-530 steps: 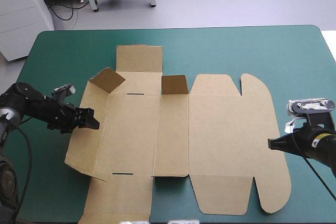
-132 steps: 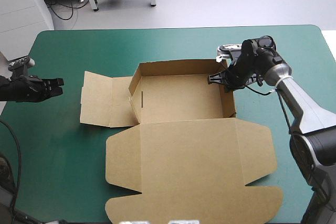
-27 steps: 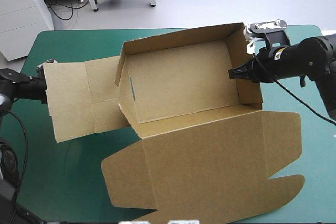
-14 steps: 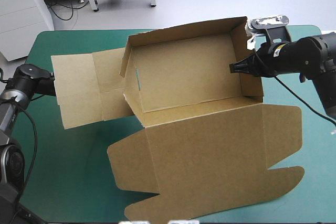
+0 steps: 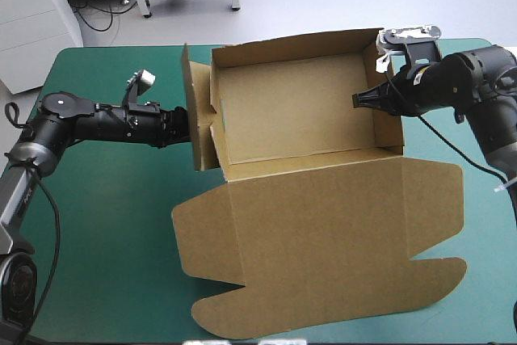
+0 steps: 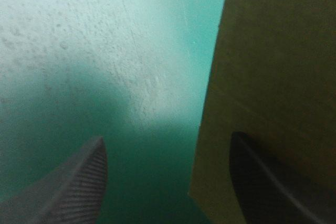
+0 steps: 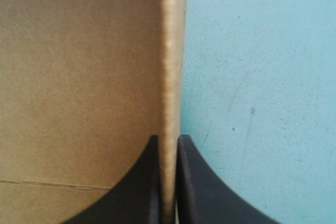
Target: Fold the box
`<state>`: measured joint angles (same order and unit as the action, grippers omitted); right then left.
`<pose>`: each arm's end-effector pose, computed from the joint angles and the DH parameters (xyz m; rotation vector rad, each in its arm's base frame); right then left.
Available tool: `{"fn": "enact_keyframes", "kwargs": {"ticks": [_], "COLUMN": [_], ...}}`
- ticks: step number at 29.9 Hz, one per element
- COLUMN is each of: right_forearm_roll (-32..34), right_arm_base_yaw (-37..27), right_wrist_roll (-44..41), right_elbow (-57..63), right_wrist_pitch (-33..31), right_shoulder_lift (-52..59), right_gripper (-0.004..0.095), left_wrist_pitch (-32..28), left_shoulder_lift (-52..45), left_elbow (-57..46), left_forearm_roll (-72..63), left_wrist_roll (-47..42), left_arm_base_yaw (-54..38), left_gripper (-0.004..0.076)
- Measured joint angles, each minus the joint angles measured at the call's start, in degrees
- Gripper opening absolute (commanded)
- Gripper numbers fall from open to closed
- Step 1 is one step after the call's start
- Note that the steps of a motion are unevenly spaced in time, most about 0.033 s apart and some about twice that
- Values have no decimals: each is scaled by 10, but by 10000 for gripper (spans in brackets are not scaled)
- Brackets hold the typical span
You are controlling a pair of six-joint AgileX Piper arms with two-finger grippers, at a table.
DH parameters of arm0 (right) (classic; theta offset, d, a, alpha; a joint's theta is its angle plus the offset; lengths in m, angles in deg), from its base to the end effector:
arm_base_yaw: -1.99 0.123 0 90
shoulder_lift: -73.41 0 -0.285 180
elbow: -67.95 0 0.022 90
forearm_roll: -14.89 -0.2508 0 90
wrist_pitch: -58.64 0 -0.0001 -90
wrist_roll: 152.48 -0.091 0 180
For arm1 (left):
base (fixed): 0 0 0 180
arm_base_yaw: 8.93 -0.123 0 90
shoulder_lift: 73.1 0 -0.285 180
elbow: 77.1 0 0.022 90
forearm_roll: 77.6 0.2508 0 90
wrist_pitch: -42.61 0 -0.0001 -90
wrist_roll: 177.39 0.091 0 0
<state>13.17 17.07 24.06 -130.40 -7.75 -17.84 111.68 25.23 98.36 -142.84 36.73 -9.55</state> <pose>0.2878 0.0801 0.4337 -0.2447 2.4267 0.1842 0.3152 -0.0738 0.3286 0.2560 2.3619 -1.3192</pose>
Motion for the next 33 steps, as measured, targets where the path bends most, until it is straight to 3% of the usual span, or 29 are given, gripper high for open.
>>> {"fn": "enact_keyframes", "kwargs": {"ticks": [33], "right_forearm_roll": [0], "right_arm_base_yaw": [0], "right_wrist_roll": [-17], "right_elbow": [0], "right_wrist_pitch": [-9], "right_shoulder_lift": [-2], "right_gripper": [-17], "left_wrist_pitch": [7], "left_shoulder_lift": [-94], "left_elbow": [7], "left_forearm_roll": [-72], "left_wrist_roll": [17], "left_arm_base_yaw": [23], "left_gripper": [449]}}
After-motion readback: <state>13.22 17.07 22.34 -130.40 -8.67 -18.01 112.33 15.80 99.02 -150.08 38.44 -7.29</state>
